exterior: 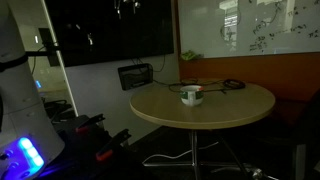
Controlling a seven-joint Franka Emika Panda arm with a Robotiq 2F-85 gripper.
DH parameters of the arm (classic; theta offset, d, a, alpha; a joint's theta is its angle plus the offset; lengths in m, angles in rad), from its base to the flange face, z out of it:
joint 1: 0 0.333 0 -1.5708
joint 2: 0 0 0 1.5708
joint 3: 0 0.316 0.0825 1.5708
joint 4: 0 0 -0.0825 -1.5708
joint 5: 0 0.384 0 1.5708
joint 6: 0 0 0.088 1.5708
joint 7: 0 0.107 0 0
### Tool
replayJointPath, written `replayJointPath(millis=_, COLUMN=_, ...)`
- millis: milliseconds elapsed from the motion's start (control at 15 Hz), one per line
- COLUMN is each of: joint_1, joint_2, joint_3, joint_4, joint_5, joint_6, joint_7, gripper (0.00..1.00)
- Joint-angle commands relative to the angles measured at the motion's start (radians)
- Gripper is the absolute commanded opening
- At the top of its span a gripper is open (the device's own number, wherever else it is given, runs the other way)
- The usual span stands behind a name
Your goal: Take the orange marker out of the mug
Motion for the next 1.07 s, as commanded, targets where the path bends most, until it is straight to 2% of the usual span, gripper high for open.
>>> replayJointPath(millis=0, joint_1=-0.008, joint_2=0.001, joint_3=0.007, joint_4=0.002, joint_5=0.003, joint_6=-0.002, joint_7=-0.002, gripper=1.0)
replayJointPath(millis=133, joint_1=-0.008, joint_2=0.001, joint_3=0.007, joint_4=0.002, joint_5=0.003, joint_6=-0.002, joint_7=-0.002, gripper=1.0)
replayJointPath(millis=267, joint_1=0.001, joint_2=0.005, joint_3=0.007, joint_4=-0.009, joint_5=-0.021, joint_6=0.03, joint_7=-0.055, gripper=1.0)
replayJointPath(millis=600, joint_1=0.016, joint_2=0.074, joint_3=-0.014, joint_4=-0.075, joint_5=-0.109, joint_6=0.231, joint_7=-0.308, gripper=1.0)
replayJointPath(millis=1000, joint_1=-0.006, joint_2=0.275, joint_3=-0.051, joint_4=-0.104, joint_5=-0.247, joint_6=0.448, joint_7=-0.6, gripper=1.0)
